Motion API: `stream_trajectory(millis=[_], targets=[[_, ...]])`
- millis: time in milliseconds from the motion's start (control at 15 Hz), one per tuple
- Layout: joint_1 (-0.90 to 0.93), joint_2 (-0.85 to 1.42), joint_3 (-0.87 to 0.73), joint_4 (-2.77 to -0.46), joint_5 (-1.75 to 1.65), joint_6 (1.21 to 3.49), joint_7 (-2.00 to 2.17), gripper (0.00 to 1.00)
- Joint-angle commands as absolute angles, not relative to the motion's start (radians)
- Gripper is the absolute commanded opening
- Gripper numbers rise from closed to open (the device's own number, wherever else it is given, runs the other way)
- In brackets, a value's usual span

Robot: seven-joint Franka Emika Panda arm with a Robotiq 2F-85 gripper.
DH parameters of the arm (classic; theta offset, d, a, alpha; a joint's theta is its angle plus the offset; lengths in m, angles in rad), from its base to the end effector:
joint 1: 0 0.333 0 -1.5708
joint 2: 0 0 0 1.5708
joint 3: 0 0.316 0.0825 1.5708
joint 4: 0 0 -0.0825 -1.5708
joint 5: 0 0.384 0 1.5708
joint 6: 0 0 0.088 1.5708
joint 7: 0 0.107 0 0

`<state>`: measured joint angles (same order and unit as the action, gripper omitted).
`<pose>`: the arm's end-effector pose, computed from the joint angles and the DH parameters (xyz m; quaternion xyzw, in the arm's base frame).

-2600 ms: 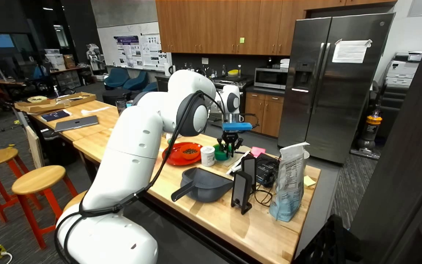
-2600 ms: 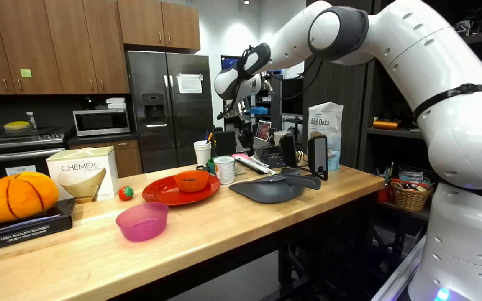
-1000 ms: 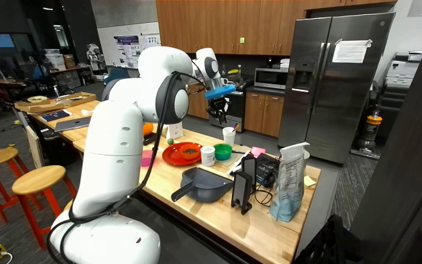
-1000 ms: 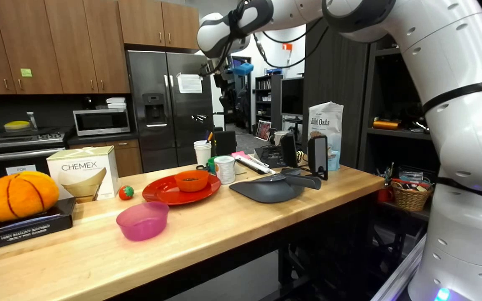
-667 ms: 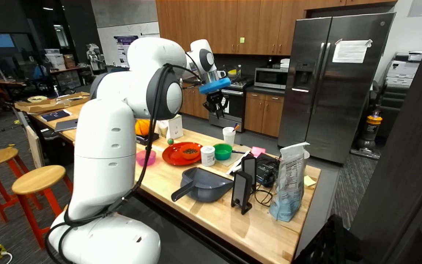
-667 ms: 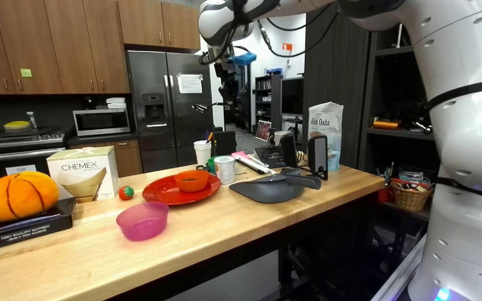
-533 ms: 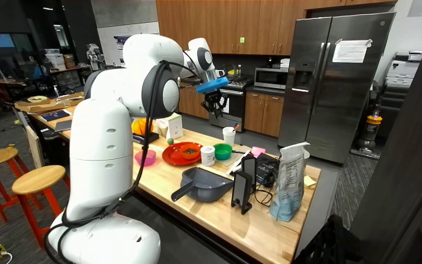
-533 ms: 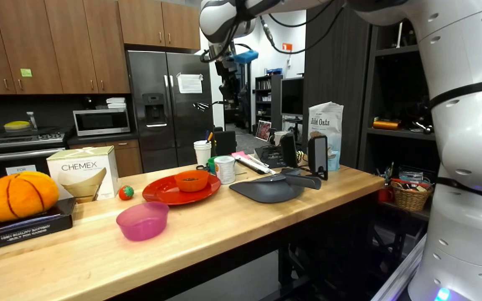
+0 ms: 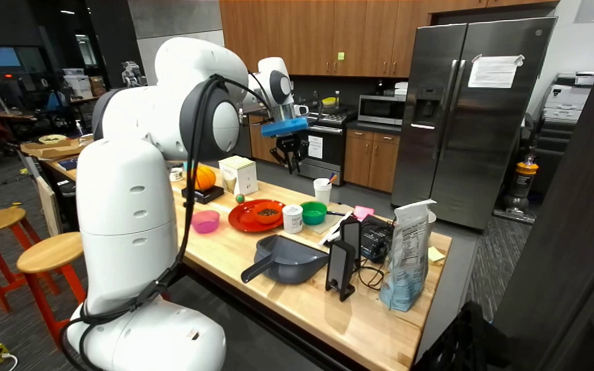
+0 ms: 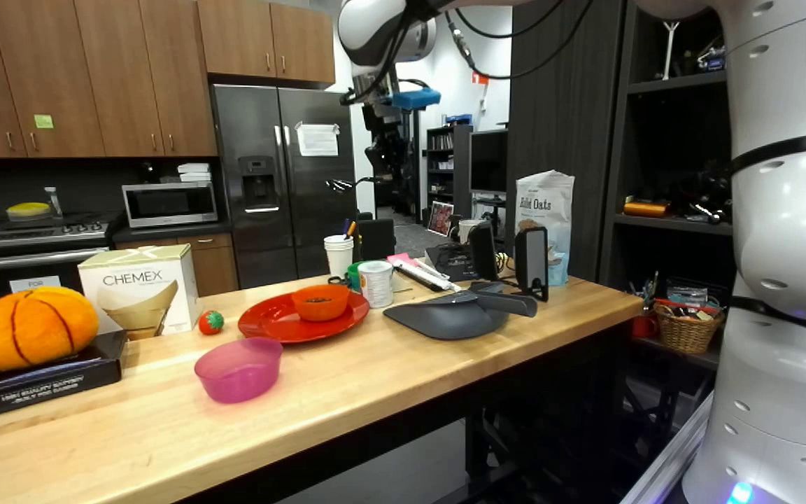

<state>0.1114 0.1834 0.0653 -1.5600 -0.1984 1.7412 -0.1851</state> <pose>0.6132 0.0882 0.5385 0.9765 0.1952 -0.0012 0.0917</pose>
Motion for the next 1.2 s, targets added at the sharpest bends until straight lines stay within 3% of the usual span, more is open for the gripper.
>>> stream_trajectory(millis=[0,733,1133], targets=[[0.095,0.139,0.074,-1.631,-0.122,1.758,-0.167,0.06],[0.065,0.195,0.072,-1.646,0.102,1.697,-0.201,0.06],[0.094,0.234,0.075,-1.597,0.003,1.591,-0.166,0.06]])
